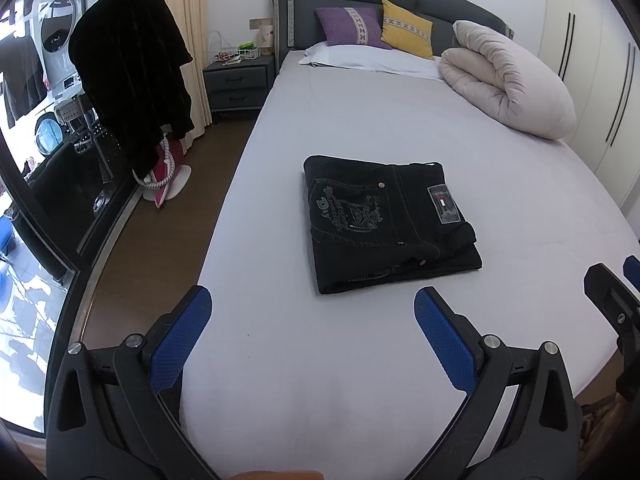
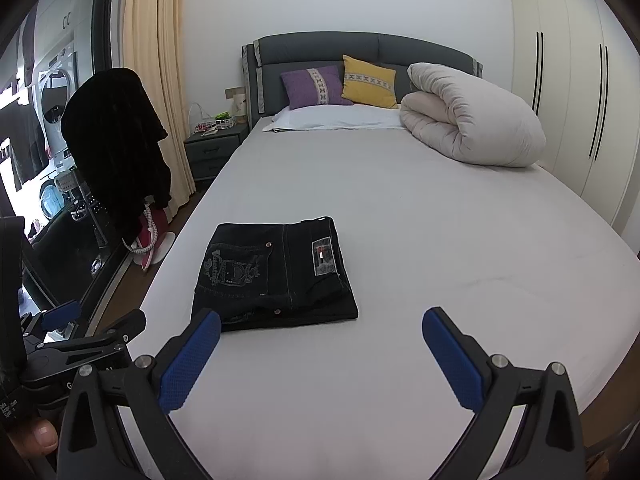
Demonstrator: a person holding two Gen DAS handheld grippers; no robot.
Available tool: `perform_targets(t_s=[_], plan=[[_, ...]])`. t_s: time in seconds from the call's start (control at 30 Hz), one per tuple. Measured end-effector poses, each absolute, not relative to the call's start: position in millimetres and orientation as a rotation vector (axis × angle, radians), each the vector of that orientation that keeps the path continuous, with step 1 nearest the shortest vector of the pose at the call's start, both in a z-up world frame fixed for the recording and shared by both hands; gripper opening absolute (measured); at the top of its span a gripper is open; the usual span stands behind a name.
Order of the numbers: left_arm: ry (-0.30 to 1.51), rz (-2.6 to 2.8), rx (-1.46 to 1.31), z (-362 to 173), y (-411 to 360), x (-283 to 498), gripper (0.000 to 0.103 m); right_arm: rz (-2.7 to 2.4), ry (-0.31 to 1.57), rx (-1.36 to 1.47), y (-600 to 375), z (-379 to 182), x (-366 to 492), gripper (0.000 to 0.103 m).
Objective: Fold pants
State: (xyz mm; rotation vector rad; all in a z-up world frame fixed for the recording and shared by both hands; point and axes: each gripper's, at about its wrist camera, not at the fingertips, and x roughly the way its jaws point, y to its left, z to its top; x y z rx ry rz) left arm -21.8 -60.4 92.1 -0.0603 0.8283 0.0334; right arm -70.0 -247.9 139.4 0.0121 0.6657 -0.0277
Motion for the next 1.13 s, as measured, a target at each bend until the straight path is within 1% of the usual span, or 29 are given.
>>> perform_targets(t_s=[1.13], plan=[[0.849,0.026,-0.074,82,-62,-25,0.103,-0.017,0.704,0.030,-253,126,-71,0.103]])
